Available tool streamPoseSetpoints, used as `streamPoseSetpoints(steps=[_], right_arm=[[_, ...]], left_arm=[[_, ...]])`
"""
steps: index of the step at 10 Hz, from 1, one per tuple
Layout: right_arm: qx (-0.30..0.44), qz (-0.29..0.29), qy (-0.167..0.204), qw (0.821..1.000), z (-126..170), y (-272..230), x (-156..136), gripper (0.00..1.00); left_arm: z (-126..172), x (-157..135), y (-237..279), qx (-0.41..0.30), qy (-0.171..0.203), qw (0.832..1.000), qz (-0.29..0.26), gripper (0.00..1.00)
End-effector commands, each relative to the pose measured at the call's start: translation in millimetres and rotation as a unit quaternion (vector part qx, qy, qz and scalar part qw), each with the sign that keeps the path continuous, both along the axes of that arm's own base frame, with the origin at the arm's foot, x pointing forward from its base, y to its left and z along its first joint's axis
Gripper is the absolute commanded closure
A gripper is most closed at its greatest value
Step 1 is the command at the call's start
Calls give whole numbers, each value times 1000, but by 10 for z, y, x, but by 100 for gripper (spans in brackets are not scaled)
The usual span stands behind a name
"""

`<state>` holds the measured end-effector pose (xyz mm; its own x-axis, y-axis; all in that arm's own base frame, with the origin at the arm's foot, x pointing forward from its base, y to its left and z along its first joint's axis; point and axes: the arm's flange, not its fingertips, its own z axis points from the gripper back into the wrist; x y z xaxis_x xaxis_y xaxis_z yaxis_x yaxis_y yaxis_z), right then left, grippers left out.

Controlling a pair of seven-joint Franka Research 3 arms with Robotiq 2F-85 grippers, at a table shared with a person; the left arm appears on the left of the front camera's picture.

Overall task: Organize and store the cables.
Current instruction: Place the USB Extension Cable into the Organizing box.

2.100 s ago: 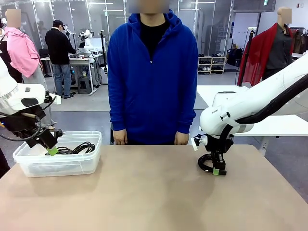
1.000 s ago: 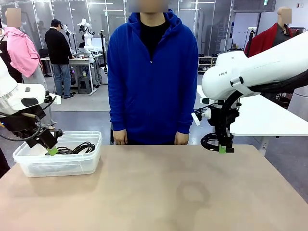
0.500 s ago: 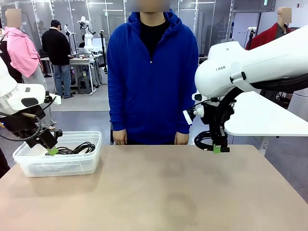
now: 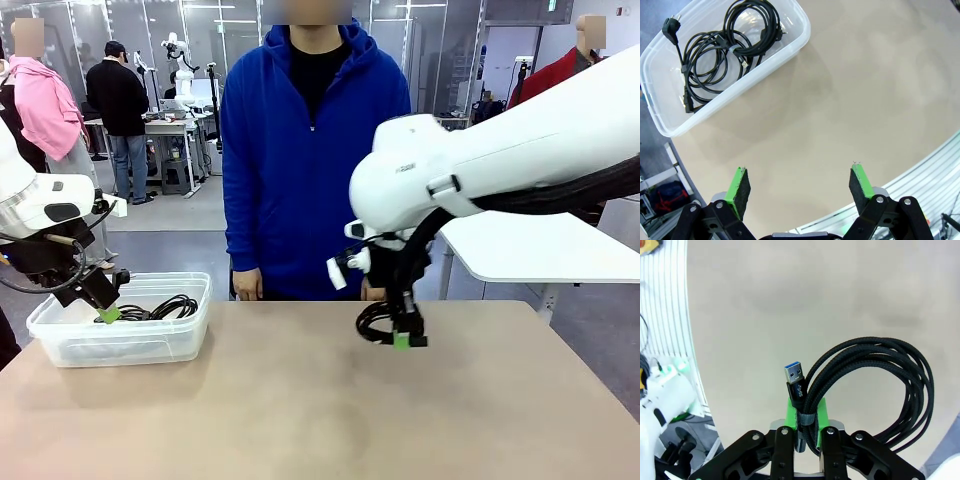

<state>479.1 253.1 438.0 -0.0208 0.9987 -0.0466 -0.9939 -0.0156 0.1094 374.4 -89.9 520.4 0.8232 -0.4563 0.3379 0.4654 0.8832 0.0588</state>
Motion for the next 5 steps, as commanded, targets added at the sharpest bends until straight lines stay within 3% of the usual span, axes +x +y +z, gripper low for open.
streamPoseSetpoints(steps=[1,5], right_arm=[[27,-17,-1,1000,-88,350,77,100],[41,-15,-22,999,-425,798,32,100]], left_arm=[[0,-7,4,1,0,1000,2,0],[0,-7,4,1,0,1000,2,0]])
